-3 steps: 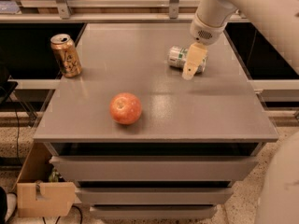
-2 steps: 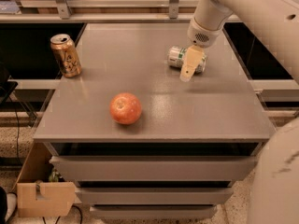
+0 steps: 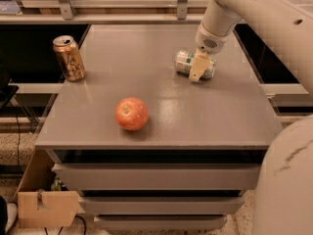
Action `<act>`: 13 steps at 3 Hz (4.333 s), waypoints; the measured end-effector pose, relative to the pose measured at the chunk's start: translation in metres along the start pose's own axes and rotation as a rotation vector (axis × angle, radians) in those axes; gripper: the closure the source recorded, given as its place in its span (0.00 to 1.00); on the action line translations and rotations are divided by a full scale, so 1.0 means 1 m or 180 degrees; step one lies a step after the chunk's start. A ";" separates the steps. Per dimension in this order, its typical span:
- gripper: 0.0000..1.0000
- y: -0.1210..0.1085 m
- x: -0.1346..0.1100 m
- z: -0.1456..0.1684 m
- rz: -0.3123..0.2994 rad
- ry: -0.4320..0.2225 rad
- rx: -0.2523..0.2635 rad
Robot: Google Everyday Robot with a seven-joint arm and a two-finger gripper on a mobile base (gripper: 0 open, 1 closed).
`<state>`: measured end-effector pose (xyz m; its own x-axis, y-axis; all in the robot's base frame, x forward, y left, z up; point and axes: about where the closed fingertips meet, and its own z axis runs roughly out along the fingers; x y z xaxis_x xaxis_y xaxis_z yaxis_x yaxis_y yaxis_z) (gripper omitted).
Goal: Move 7up can near apple
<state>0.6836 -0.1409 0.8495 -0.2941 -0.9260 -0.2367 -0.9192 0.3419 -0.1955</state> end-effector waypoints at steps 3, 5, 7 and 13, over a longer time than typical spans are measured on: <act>1.00 0.011 -0.013 -0.031 -0.0595 -0.0135 0.0312; 1.00 0.028 -0.006 -0.058 -0.1377 -0.0372 0.0118; 1.00 0.035 -0.002 -0.057 -0.1489 -0.0335 0.0063; 1.00 0.150 0.055 -0.082 -0.1253 -0.0111 -0.0333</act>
Offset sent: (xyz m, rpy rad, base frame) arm -0.0170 0.0125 0.0349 -0.0584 -0.1685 0.1470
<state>0.5081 -0.1535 0.8850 0.0930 -0.9763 -0.1955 -0.9820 -0.0575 -0.1801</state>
